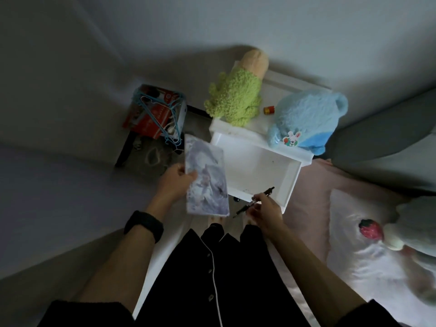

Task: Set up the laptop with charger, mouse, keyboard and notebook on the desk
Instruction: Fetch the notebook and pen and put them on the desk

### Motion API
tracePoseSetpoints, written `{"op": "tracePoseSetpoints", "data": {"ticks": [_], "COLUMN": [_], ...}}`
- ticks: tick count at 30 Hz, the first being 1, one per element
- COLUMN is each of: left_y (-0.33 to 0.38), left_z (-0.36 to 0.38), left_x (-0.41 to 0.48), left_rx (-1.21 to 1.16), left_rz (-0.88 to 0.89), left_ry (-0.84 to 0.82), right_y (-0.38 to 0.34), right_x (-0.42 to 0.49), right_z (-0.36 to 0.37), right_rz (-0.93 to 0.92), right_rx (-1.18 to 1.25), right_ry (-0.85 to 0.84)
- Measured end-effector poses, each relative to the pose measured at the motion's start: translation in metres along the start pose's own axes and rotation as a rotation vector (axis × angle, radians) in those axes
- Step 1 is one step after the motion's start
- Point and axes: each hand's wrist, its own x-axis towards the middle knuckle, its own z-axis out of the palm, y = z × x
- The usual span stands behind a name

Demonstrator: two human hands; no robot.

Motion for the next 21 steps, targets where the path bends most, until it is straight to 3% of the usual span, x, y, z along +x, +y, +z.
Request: {"op": "tracePoseSetpoints", "data": {"ticks": [7,14,21], "left_y": [-0.058,-0.096,-0.121], "left_z": [0.001,0.029,0.048], "left_x": [-0.054,-0.101,-0.139], "left_rx": [-0.092,-0.191,-0.175], "left_rz": [-0.087,-0.155,-0.221], "left_ry": [0.231,0.387,0.472], "right_y": [0.049,0.054,0.034], "right_x": [0.003,0.031,0.034], "right_z": [0.004,-0.006,-0.004], "right_rz": [0.095,0.284,0.209], "right_rx": [-0.195,0.005,-0.034], "right_ry": [-0.139,-0.14,-0.161]}}
